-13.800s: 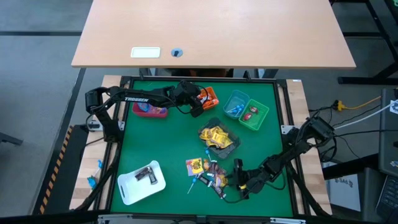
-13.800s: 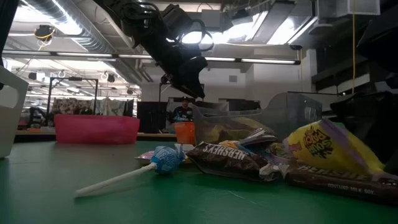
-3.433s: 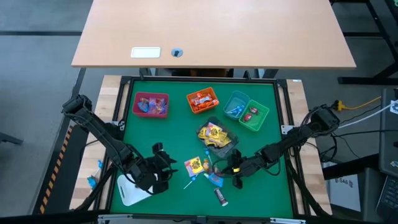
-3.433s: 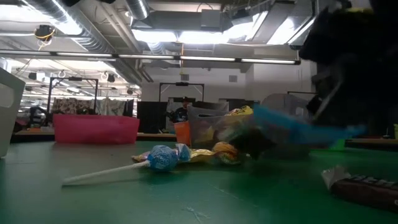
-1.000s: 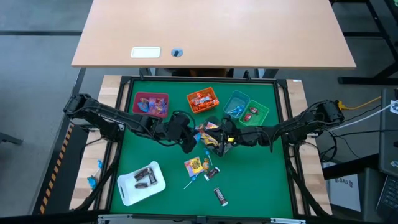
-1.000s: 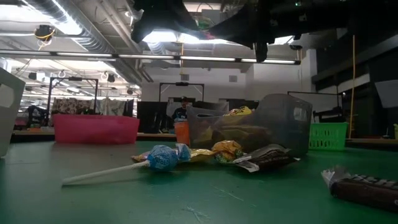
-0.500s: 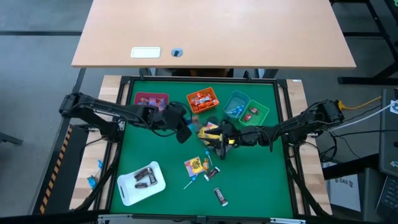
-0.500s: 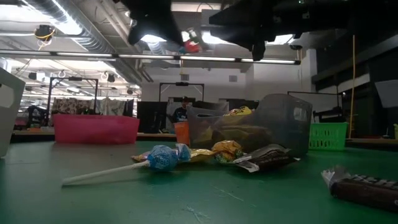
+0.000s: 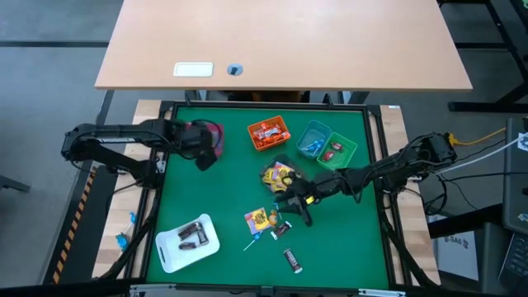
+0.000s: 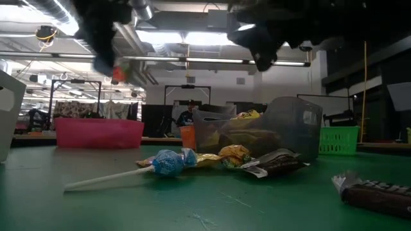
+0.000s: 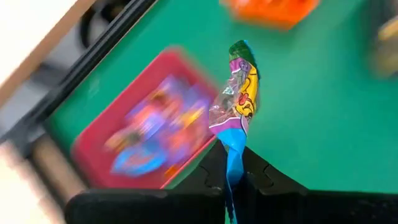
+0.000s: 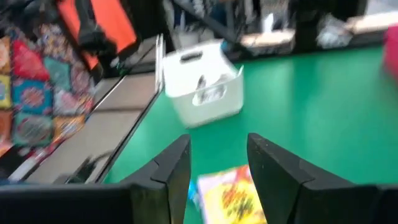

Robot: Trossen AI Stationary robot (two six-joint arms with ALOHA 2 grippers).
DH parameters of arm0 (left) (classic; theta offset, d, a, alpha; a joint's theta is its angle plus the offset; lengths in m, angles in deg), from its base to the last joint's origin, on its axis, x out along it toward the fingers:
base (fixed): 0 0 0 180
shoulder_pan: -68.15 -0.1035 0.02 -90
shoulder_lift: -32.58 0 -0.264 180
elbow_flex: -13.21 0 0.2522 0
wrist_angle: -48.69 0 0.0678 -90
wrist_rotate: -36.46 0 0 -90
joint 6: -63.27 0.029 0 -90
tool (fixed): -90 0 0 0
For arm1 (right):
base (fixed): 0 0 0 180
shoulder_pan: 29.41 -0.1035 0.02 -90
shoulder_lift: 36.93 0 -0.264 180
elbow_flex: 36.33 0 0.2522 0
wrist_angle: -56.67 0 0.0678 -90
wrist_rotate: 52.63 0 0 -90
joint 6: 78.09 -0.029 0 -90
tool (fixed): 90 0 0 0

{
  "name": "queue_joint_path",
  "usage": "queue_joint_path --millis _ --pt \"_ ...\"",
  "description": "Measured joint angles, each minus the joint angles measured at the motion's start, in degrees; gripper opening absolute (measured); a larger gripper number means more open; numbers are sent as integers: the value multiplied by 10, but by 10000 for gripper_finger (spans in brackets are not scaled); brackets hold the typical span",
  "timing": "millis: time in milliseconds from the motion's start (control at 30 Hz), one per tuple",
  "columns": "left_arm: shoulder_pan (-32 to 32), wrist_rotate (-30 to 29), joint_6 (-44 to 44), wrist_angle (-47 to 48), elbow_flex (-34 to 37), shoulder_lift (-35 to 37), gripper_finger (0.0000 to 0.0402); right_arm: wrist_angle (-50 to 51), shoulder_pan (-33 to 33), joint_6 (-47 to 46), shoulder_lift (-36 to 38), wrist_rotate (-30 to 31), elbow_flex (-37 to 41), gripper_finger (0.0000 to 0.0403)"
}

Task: Sort candy
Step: Put the blue gummy pack into the red bin

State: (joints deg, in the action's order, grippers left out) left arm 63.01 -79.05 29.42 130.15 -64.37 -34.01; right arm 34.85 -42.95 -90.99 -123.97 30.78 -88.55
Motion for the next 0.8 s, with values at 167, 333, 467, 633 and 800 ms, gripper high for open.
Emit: queue_joint_path --millis 167,333,467,633,800 --pt "-21 -34 -1 101 0 2 0 55 0 -20 0 -20 0 154" --pt "-36 -113 0 98 0 -2 0 81 0 -20 0 -20 0 154" --pt "-48 -140 0 95 0 -8 0 90 0 -20 0 -20 0 154" --pt "-55 -140 0 87 0 -19 0 92 0 -19 0 -20 0 154" --pt "-63 -140 3 85 0 -35 0 93 0 -19 0 -20 0 154"
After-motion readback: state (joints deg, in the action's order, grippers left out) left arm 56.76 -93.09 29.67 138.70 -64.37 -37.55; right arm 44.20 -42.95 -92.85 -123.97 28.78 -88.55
